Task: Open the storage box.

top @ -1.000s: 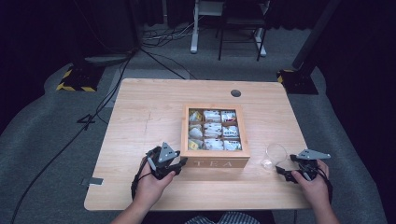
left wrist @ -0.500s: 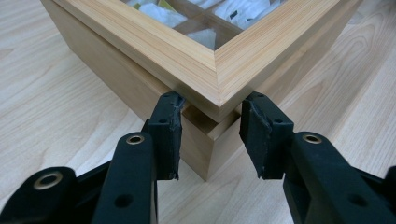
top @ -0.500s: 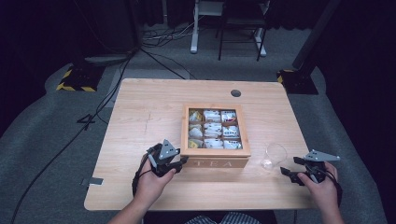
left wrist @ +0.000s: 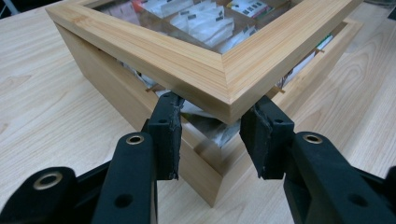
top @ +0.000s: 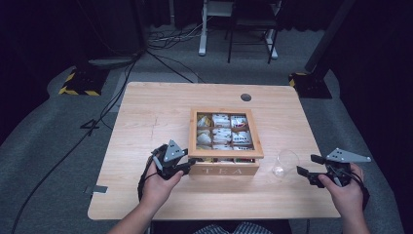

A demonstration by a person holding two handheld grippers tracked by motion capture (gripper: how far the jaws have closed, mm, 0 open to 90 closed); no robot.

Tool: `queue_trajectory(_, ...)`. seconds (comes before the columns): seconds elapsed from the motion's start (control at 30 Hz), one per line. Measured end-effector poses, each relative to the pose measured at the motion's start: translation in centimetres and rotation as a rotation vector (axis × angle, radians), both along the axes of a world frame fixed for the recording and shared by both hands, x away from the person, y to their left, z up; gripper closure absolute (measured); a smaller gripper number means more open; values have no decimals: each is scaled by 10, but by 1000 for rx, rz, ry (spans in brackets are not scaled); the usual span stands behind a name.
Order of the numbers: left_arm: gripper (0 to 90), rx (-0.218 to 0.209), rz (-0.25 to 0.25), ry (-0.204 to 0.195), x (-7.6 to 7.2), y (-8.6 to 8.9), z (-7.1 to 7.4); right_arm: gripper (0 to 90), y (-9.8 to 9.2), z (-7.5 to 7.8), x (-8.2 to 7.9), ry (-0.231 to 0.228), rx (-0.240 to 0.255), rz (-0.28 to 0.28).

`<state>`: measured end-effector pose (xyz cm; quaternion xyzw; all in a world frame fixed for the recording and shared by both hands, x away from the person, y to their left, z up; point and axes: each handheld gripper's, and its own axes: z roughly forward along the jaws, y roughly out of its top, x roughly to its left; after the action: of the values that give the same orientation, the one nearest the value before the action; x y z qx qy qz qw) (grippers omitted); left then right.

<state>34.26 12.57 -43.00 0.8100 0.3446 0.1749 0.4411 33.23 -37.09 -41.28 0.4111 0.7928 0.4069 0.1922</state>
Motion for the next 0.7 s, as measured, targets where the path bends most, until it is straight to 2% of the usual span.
queue_trajectory(0.03, 589, -11, 1, 6, 0, -1, 0, 220, 3, 4, 1, -6, 4, 5)
queue_trajectory(0.1, 589, -7, 2, 8, 2, -2, 1, 216, 14, 15, 4, -19, 22, 23)
queue_trajectory(0.23, 589, -8, 3, 9, 3, -3, 1, 210, 29, 22, 10, -29, 32, 47)
queue_trajectory(0.47, 590, -26, 8, 10, 5, -3, 4, 199, 51, 28, 17, -45, 40, 86)
queue_trajectory(0.5, 590, -19, 6, 5, 6, -2, 4, 194, 59, 28, 19, -47, 37, 106)
queue_trajectory(0.7, 590, -27, 7, 8, 6, -3, 4, 177, 77, 27, 21, -39, 33, 138)
